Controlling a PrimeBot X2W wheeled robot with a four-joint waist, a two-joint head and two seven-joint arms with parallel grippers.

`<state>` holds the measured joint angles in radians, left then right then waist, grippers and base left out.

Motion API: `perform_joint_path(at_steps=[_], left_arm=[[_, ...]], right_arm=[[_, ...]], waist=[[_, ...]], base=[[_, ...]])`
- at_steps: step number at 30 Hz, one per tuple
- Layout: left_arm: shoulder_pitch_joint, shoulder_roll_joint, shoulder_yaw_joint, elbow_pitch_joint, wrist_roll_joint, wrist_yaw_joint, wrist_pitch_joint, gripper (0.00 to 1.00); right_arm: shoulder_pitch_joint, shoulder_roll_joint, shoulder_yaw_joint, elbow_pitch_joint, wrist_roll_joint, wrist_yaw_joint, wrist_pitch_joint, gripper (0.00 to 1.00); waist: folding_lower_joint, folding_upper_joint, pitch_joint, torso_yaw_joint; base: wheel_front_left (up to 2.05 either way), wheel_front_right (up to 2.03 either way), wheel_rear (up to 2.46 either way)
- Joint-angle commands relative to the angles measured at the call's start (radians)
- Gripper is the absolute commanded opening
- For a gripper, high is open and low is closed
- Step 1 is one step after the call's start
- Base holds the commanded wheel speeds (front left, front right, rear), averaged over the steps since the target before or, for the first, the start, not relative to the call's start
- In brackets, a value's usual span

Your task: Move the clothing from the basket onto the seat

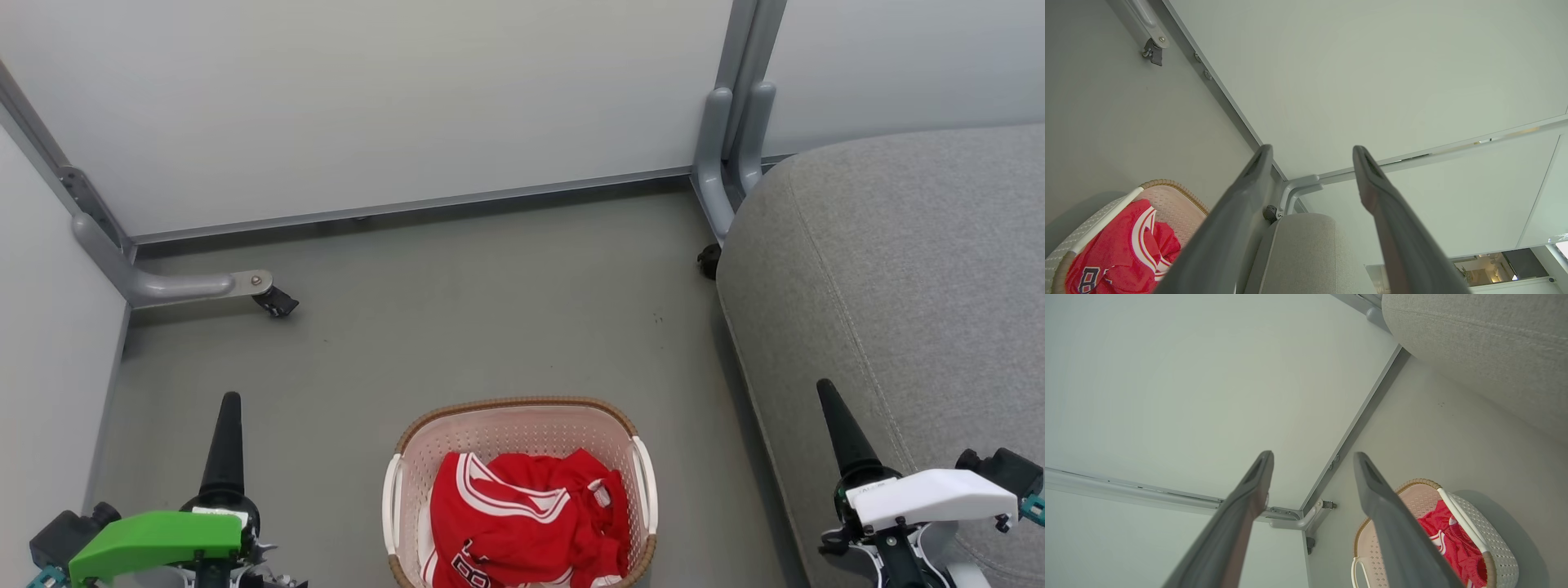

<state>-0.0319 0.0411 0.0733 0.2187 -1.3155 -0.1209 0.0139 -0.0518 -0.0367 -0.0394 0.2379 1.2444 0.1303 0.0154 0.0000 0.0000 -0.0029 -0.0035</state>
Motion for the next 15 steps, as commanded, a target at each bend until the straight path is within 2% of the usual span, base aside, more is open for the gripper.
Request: perform_joint_path(at_steps=[1,6,15], left_arm=[[-0.005,0.006,-0.002,-0.032,0.051,0.008,-0.012,1.00],[0.005,0.006,-0.023,-0.069,0.186,0.028,-0.031,1.00],[0.027,0.007,-0.076,-0.141,0.395,0.095,-0.066,1.00]], right_arm=[[-0.005,-0.007,0.011,-0.032,-0.057,0.000,-0.013,1.00],[0.004,-0.008,0.028,-0.059,-0.163,0.000,-0.032,1.00],[0.017,-0.009,0.044,-0.083,-0.355,0.000,-0.068,1.00]], waist=[[0.0000,0.0000,0.000,0.000],[0.0000,0.0000,-0.001,-0.002],[0.0000,0.0000,-0.003,-0.003]], base=[[0.00,0.00,0.00],[0.00,0.00,0.00],[0.00,0.00,0.00]])
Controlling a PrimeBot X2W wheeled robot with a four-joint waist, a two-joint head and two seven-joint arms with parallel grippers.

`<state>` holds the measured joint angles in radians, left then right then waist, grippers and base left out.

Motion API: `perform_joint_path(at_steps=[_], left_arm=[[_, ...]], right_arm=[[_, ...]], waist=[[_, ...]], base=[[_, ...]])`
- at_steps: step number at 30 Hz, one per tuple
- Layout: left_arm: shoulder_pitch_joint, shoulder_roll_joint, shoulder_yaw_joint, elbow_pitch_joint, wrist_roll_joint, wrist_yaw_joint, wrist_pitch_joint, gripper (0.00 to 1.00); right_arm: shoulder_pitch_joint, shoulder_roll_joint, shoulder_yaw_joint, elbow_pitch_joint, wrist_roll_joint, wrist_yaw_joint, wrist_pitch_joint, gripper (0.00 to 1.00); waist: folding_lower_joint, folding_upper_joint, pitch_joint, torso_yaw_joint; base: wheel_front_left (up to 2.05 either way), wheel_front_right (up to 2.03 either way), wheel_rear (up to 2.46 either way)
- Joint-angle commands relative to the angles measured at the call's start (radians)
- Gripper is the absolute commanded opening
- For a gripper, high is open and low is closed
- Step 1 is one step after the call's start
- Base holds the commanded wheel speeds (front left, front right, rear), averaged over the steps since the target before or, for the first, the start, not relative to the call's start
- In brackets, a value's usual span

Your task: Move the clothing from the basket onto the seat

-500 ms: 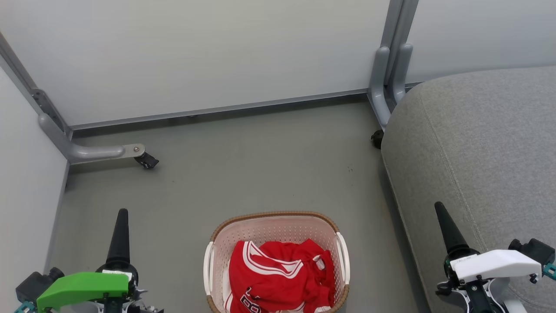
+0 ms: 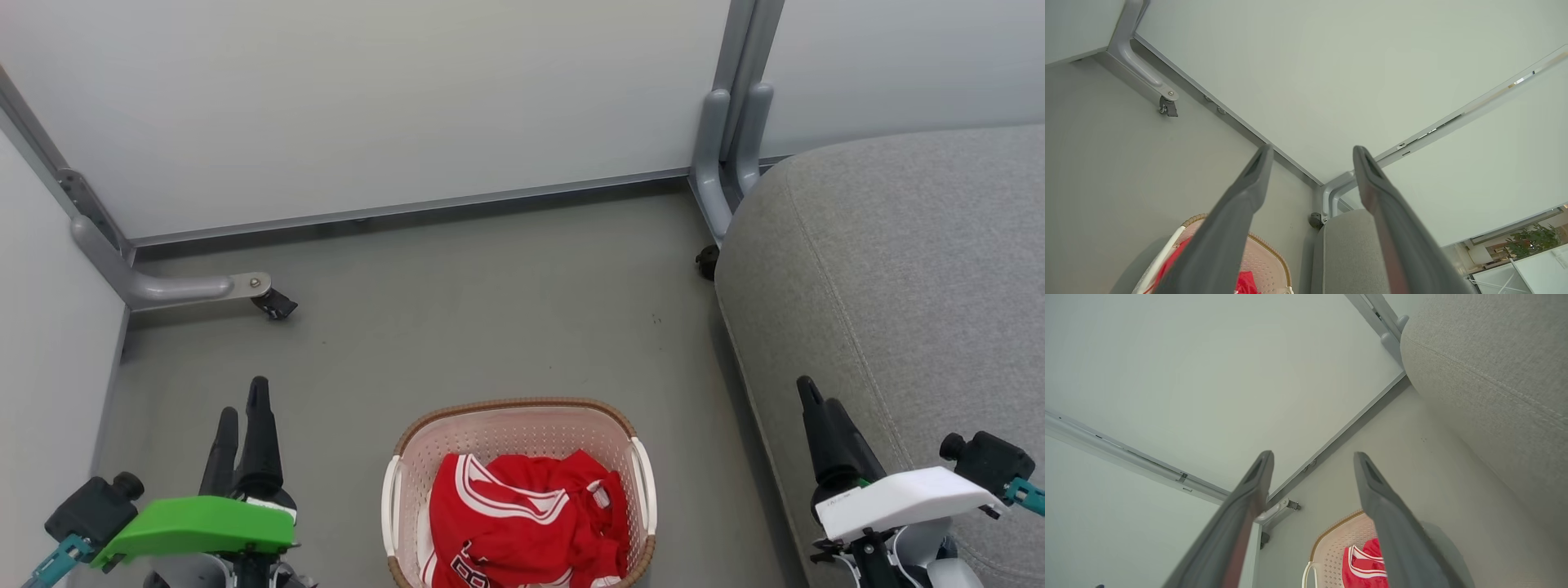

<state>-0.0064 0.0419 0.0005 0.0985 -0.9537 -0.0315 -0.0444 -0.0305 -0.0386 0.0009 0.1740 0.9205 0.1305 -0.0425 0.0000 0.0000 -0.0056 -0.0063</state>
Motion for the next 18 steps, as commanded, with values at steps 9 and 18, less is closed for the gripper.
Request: perform_joint_path(at_steps=[9,18], left_arm=[[0.026,0.007,-0.025,-0.023,0.146,0.029,-0.037,1.00],[0.045,0.008,-0.045,-0.033,0.261,0.043,-0.064,1.00]], right_arm=[[0.006,-0.008,0.034,-0.045,-0.165,0.000,-0.038,1.00],[0.014,-0.009,0.052,-0.064,-0.282,0.000,-0.066,1.00]], waist=[[0.0000,0.0000,-0.002,-0.002],[0.0000,0.0000,-0.005,-0.005]], base=[[0.00,0.00,0.00],[0.00,0.00,0.00]])
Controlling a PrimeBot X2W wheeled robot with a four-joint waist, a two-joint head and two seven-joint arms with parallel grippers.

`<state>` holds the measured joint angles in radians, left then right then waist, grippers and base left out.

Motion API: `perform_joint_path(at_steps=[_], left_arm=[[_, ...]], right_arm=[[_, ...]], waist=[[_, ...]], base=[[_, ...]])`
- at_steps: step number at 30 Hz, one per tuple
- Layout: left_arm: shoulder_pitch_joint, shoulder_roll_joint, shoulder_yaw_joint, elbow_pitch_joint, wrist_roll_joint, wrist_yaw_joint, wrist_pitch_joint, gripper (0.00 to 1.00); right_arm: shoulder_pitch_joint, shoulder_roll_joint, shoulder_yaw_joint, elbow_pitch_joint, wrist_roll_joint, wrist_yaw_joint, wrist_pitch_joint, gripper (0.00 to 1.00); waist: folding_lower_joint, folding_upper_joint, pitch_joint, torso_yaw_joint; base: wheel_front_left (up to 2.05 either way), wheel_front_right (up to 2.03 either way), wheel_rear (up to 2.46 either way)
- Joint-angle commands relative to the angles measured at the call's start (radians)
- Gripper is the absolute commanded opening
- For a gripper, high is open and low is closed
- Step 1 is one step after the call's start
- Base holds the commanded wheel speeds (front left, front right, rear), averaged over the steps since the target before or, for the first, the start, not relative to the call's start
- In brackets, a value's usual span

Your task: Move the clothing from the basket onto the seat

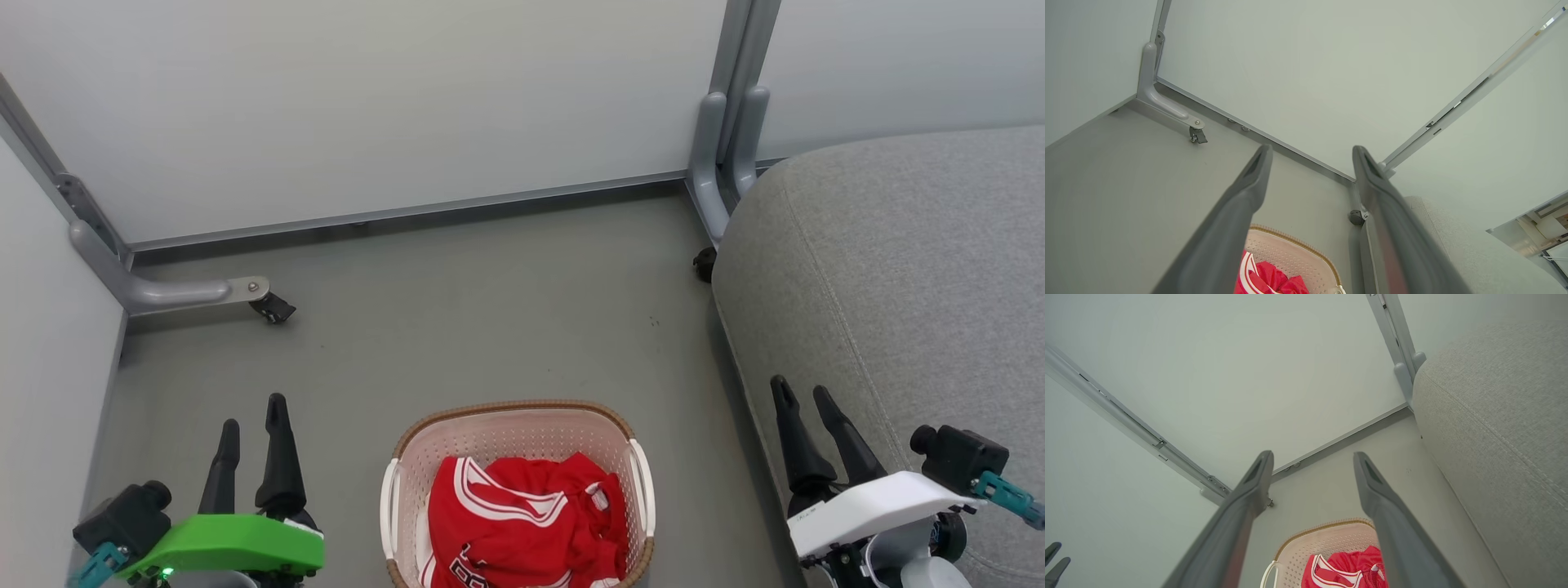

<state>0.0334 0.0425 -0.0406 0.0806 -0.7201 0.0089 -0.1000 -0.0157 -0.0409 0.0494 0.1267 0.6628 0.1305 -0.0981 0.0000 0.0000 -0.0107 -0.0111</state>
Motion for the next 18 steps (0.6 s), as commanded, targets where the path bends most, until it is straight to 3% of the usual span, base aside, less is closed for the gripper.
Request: perform_joint_path(at_steps=[1,18], left_arm=[[0.008,0.007,-0.007,-0.018,0.043,0.004,-0.012,1.00],[0.043,0.008,-0.035,-0.046,0.221,0.023,-0.058,1.00]], right_arm=[[0.001,-0.007,0.005,-0.019,-0.038,0.000,-0.014,1.00],[0.024,-0.008,0.034,-0.052,-0.226,0.000,-0.060,1.00]], waist=[[0.0000,0.0000,-0.001,0.000],[0.0000,0.0000,-0.011,-0.002]], base=[[0.00,0.00,0.00],[0.00,0.00,0.00]])
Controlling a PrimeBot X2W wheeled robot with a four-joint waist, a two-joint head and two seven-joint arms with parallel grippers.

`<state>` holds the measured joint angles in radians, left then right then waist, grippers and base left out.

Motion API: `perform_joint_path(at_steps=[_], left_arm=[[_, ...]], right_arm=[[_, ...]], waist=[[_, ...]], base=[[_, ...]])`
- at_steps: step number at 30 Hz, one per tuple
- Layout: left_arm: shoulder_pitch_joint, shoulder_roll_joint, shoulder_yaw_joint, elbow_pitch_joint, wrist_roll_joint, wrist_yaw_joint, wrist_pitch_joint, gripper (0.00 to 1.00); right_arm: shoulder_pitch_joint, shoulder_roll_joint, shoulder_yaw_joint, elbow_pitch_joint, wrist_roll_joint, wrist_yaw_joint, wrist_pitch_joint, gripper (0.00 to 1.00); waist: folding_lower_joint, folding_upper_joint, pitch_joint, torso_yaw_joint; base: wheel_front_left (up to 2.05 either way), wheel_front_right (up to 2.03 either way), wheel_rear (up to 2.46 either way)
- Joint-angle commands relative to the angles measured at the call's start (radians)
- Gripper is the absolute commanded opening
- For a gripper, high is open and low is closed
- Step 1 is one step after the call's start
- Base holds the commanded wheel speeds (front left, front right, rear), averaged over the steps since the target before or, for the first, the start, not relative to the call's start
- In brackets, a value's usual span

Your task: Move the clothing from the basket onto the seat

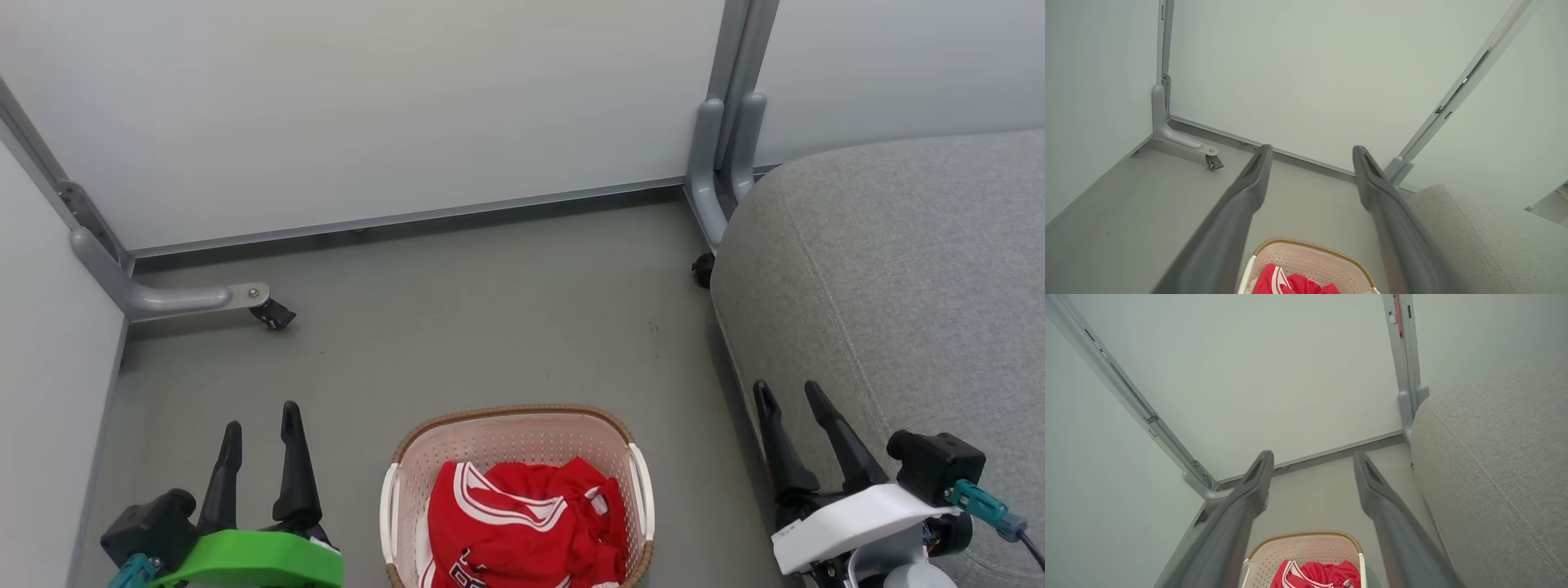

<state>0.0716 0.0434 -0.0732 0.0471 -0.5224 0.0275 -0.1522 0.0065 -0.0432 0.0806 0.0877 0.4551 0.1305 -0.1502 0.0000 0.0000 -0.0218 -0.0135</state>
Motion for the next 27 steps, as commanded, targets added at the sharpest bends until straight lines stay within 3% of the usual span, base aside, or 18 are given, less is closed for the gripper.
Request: perform_joint_path(at_steps=[1,27], left_arm=[[0.007,0.008,-0.004,-0.014,0.035,0.007,-0.009,1.00],[0.049,0.009,-0.043,-0.015,0.275,0.051,-0.067,1.00]], right_arm=[[0.003,-0.006,0.003,-0.015,-0.030,0.000,-0.011,1.00],[0.031,-0.008,0.029,-0.053,-0.272,0.000,-0.069,1.00]], waist=[[0.0000,0.0000,0.000,0.000],[0.0000,0.0000,-0.011,0.000]], base=[[0.00,0.00,0.00],[0.00,0.00,0.00]])
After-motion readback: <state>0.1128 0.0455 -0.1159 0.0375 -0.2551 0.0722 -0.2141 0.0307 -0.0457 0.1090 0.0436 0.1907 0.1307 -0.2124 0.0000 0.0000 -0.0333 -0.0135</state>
